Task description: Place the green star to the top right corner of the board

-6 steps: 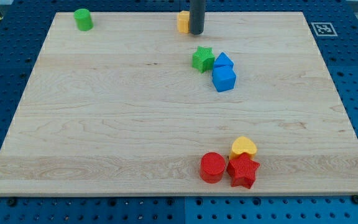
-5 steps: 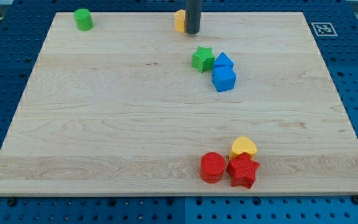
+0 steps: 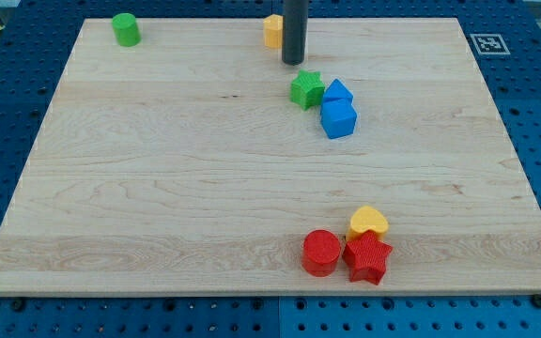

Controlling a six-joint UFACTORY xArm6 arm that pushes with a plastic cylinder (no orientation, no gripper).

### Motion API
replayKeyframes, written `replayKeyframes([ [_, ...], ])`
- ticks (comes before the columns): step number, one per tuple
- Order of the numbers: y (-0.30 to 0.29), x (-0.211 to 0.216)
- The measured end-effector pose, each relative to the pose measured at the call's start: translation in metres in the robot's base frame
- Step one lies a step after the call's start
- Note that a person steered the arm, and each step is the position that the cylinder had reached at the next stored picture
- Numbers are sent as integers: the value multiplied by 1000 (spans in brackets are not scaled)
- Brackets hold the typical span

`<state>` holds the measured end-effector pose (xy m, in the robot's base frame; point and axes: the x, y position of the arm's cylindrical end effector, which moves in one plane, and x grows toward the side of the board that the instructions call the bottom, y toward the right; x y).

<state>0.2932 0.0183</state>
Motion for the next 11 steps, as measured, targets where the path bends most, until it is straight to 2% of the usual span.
replayKeyframes([
  [1,-20,7],
  [3,-21,52],
  [6,-21,61],
  [7,-21,81],
  [9,-5,89],
  [11,18,71],
])
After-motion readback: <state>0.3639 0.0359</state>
